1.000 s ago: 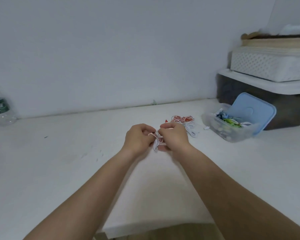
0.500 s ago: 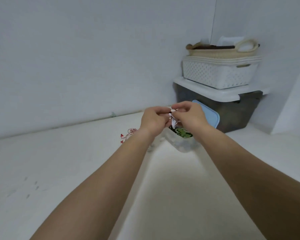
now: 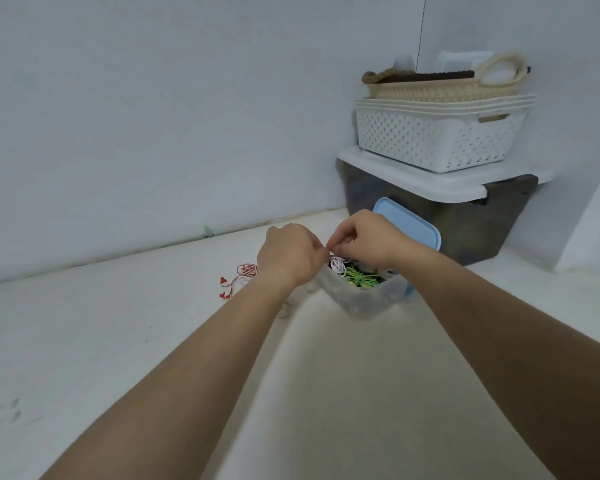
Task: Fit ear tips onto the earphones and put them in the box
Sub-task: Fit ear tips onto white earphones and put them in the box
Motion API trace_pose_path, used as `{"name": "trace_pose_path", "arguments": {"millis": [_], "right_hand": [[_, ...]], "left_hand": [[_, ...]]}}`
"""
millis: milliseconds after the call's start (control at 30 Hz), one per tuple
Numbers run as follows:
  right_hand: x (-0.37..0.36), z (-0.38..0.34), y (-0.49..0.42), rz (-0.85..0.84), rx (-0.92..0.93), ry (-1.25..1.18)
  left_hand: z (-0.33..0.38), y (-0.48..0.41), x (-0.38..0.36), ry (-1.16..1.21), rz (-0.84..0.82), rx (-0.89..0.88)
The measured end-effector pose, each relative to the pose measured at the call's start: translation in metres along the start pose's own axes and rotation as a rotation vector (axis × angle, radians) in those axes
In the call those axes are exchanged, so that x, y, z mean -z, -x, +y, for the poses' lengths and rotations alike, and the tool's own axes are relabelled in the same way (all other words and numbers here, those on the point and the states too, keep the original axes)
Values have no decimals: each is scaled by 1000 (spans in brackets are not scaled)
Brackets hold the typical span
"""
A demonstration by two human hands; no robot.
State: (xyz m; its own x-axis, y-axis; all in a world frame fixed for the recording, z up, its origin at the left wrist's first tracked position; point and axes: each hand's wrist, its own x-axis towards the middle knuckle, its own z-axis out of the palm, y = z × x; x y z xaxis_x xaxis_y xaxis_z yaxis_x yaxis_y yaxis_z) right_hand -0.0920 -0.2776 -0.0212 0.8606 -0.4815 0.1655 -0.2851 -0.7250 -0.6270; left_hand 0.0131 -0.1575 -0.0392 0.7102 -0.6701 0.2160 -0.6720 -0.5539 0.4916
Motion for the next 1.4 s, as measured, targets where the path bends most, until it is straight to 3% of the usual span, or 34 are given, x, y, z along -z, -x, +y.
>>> {"name": "trace_pose_path", "arguments": {"millis": [167,267,367,467,633,800,967,1167,1333,1400], "right_hand": [[-7,-15,2,-57,-23,189],[-9,-32,9,104,2,173],[-20,-53,15,217,69,68],[-42,-76,20,140,143,-13],[-101,-83,22,-39,27,211],[-128,-73,28,40,-30,389],[-125,-69,27,64,-116,201],[-103,-90,25,158,-121,-242],[-94,-119,30,48,-23,-634],[-95,-132,33,-18,6,-694]], "left_hand": [[-5,17,9,250,52,-4],[-22,28,18,411,117,26],[-45,41,26,419,81,62],[-69,57,33,385,108,90],[-104,78,40,440,134,200],[-123,94,46,540,131,259],[-129,110,60,795,70,392],[-137,116,69,870,84,451],[-139,115,70,887,130,389],[-134,118,75,1054,97,420]]}}
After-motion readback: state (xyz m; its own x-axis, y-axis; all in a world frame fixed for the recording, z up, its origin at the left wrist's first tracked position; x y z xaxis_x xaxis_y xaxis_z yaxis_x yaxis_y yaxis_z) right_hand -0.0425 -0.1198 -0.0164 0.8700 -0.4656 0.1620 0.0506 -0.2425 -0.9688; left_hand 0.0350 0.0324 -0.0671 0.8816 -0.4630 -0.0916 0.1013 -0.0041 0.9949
